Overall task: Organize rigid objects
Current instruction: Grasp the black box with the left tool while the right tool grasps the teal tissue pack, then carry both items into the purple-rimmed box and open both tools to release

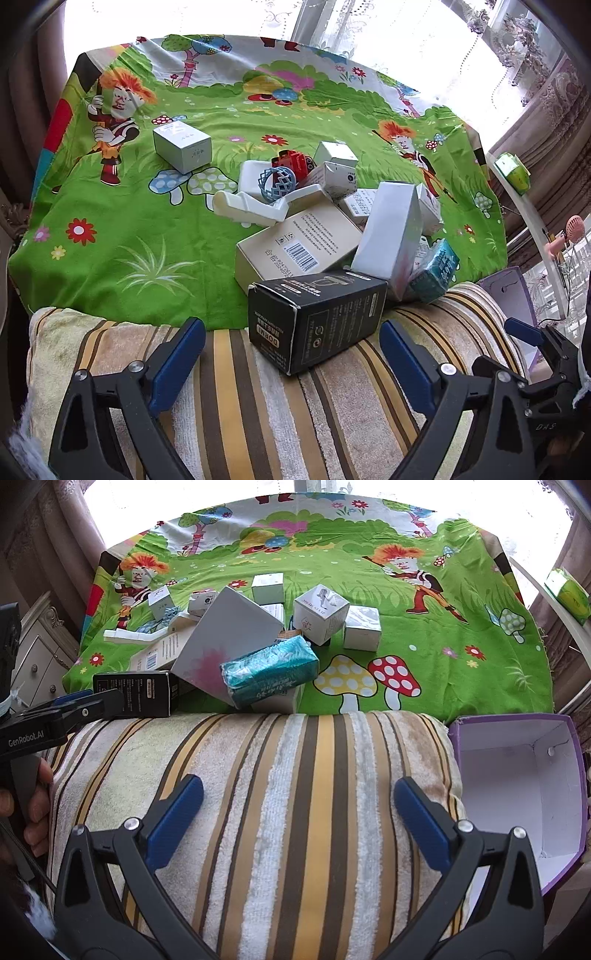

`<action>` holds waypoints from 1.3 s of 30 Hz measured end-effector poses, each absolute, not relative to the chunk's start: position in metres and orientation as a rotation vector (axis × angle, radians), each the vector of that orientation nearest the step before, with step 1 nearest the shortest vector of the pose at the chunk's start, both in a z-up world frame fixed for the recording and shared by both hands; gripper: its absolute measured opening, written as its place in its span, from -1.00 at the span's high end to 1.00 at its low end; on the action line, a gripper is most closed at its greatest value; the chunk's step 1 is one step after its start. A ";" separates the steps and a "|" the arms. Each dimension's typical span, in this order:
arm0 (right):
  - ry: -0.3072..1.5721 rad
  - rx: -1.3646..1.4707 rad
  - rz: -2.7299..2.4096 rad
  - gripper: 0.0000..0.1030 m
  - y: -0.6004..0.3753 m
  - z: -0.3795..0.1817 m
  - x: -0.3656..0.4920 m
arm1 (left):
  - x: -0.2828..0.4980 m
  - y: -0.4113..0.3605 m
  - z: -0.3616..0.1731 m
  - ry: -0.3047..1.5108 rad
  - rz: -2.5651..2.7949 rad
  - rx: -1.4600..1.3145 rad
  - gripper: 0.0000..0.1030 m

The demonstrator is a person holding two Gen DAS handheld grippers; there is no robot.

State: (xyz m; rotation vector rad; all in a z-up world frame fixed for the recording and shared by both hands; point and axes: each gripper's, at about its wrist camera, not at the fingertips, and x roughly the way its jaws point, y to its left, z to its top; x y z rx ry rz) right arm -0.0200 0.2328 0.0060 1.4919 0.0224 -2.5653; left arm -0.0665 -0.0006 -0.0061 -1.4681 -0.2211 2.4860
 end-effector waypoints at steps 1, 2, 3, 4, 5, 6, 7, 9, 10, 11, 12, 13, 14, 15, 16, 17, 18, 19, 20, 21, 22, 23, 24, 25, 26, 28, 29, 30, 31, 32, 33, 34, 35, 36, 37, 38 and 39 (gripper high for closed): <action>0.016 1.482 -2.557 -1.00 0.234 0.006 -0.023 | -0.069 -0.001 -0.007 -0.225 2.478 -1.471 -0.76; 0.009 1.473 -2.545 -1.00 0.234 0.006 -0.027 | -0.072 -0.002 -0.009 -0.231 2.462 -1.473 -0.70; 0.007 1.463 -2.528 -1.00 0.234 0.006 -0.031 | -0.074 -0.002 -0.010 -0.238 2.444 -1.477 -0.59; 0.018 1.456 -2.515 -1.00 0.232 0.007 -0.035 | -0.076 -0.002 -0.012 -0.240 2.432 -1.481 -0.53; 0.036 1.448 -2.506 -1.00 0.230 0.007 -0.039 | -0.078 -0.001 -0.013 -0.242 2.415 -1.481 -0.43; 0.063 1.428 -2.498 -1.00 0.227 0.008 -0.043 | -0.078 0.000 -0.014 -0.241 2.398 -1.478 -0.31; 0.096 1.409 -2.488 -1.00 0.224 0.008 -0.046 | -0.078 0.001 -0.015 -0.236 2.389 -1.479 -0.27; 0.168 1.377 -2.474 -1.00 0.217 0.009 -0.052 | -0.076 0.004 -0.015 -0.221 2.385 -1.476 -0.06; 0.193 1.361 -2.465 -1.00 0.214 0.009 -0.054 | -0.076 0.004 -0.015 -0.219 2.380 -1.471 -0.03; 0.216 1.349 -2.459 -1.00 0.212 0.009 -0.057 | -0.075 0.004 -0.015 -0.219 2.377 -1.466 0.01; 0.237 1.340 -2.459 -1.00 0.211 0.008 -0.060 | -0.074 0.004 -0.014 -0.219 2.374 -1.461 0.04; 0.253 1.335 -2.463 -1.00 0.210 0.008 -0.064 | -0.073 0.005 -0.013 -0.218 2.371 -1.454 0.06; 0.262 1.334 -2.464 -1.00 0.210 0.007 -0.068 | -0.071 0.005 -0.013 -0.216 2.368 -1.448 0.08; 0.263 1.330 -2.461 -1.00 0.210 0.006 -0.072 | -0.070 0.006 -0.012 -0.211 2.369 -1.445 0.09; 0.265 1.330 -2.456 -1.00 0.210 0.005 -0.075 | -0.070 0.006 -0.011 -0.206 2.369 -1.441 0.10; 0.274 1.334 -2.458 -1.00 0.210 0.005 -0.078 | -0.069 0.007 -0.010 -0.202 2.370 -1.434 0.11; 0.282 1.336 -2.459 -1.00 0.209 0.004 -0.081 | -0.067 0.008 -0.009 -0.198 2.372 -1.427 0.13; 0.287 1.337 -2.455 -1.00 0.208 0.003 -0.084 | -0.066 0.008 -0.007 -0.194 2.374 -1.419 0.13; 0.293 1.345 -2.453 -1.00 0.207 0.001 -0.086 | -0.064 0.009 -0.007 -0.188 2.377 -1.411 0.15; 0.301 1.355 -2.451 -1.00 0.206 0.000 -0.089 | -0.062 0.009 -0.005 -0.184 2.380 -1.403 0.16; 0.309 1.362 -2.447 -1.00 0.204 -0.002 -0.090 | -0.061 0.010 -0.004 -0.183 2.383 -1.399 0.16; 0.320 1.365 -2.439 -1.00 0.202 -0.004 -0.092 | -0.059 0.011 -0.003 -0.182 2.387 -1.394 0.17; 0.329 1.366 -2.432 -0.95 0.201 -0.005 -0.092 | -0.057 0.012 -0.002 -0.181 2.391 -1.389 0.18; 0.338 1.363 -2.431 -0.89 0.200 -0.005 -0.092 | -0.055 0.012 -0.001 -0.180 2.395 -1.383 0.18; 0.343 1.360 -2.428 -0.73 0.199 -0.006 -0.092 | -0.054 0.013 0.000 -0.183 2.398 -1.377 0.18; 0.341 1.369 -2.418 -0.48 0.200 -0.008 -0.092 | -0.051 0.013 0.003 -0.197 2.402 -1.365 0.18; 0.338 1.366 -2.419 -0.46 0.200 -0.008 -0.091 | -0.050 0.012 0.005 -0.205 2.408 -1.355 0.19; 0.335 1.358 -2.421 -0.46 0.200 -0.007 -0.089 | -0.048 0.012 0.007 -0.214 2.415 -1.342 0.19; 0.331 1.346 -2.424 -0.46 0.201 -0.005 -0.087 | -0.046 0.012 0.010 -0.225 2.419 -1.328 0.19; 0.321 1.334 -2.429 -0.46 0.203 -0.003 -0.084 | -0.044 0.013 0.013 -0.235 2.422 -1.315 0.19; 0.306 1.324 -2.437 -0.46 0.205 -0.001 -0.082 | -0.042 0.013 0.015 -0.246 2.423 -1.305 0.19; 0.290 1.315 -2.448 -0.46 0.208 0.001 -0.079 | -0.041 0.014 0.017 -0.254 2.422 -1.295 0.19; 0.274 1.309 -2.461 -0.46 0.211 0.003 -0.076 | -0.039 0.015 0.019 -0.263 2.419 -1.283 0.19; 0.258 1.306 -2.477 -0.46 0.215 0.006 -0.073 | -0.036 0.017 0.021 -0.270 2.415 -1.273 0.19; 0.243 1.305 -2.491 -0.46 0.219 0.008 -0.070 | -0.034 0.019 0.022 -0.276 2.410 -1.265 0.19; 0.230 1.300 -2.502 -0.46 0.223 0.010 -0.066 | -0.032 0.022 0.024 -0.281 2.404 -1.256 0.19; 0.220 1.291 -2.516 -0.46 0.227 0.013 -0.062 | -0.030 0.025 0.025 -0.289 2.393 -1.246 0.19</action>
